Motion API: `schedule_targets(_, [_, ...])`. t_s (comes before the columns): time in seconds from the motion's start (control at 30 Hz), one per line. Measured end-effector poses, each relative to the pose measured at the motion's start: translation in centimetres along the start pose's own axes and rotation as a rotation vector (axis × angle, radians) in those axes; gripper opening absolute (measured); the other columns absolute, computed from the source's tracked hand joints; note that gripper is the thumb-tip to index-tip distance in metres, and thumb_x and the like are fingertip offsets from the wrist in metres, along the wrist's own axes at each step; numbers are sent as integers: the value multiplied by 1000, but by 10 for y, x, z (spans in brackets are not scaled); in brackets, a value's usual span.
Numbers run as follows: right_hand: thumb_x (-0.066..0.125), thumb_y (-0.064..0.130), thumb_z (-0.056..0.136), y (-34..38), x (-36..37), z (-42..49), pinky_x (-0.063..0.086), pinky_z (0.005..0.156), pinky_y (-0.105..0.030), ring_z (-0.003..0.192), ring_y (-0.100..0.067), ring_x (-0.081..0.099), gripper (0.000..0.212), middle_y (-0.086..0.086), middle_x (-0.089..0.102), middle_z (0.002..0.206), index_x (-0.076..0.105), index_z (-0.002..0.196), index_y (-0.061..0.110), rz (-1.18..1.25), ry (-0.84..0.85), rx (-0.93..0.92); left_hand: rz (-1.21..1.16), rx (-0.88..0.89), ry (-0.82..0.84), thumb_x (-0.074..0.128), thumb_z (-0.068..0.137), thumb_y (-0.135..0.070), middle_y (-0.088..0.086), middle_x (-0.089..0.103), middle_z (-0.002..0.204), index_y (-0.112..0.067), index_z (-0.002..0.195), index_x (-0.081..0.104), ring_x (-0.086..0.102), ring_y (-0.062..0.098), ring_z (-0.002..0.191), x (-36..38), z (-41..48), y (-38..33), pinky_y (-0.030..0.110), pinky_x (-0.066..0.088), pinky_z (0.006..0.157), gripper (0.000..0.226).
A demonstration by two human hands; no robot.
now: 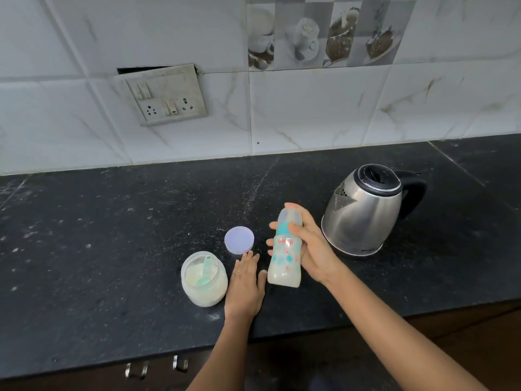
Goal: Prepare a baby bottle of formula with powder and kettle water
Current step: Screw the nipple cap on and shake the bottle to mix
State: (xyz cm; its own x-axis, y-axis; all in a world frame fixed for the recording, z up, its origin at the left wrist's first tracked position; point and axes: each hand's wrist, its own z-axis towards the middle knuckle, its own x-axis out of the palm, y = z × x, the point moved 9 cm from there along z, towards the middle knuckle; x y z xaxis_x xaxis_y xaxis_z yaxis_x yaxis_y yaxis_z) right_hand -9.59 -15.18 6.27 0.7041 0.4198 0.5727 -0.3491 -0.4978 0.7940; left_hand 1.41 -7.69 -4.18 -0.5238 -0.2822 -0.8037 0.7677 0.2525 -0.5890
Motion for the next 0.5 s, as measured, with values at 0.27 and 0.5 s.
schedule_targets(0.27, [76,37,76,-5,2,0,58,61,-34,70,-22,66,63,-11,65,95,52,129,13,261,-32,188,15,-15,-4,36,103,-34,-1,25,159,-18,148,34,13,10,148,1,1,1,23,1,120,48])
schedule_targets(0.5, [59,40,88,-12,-1,9,59,55,-31,65,-22,69,47,-14,68,86,52,121,8,532,-146,279,19,-16,1,36,103,-34,-1,25,159,-19,148,34,13,10,148,1,0,1,24,1,120,48])
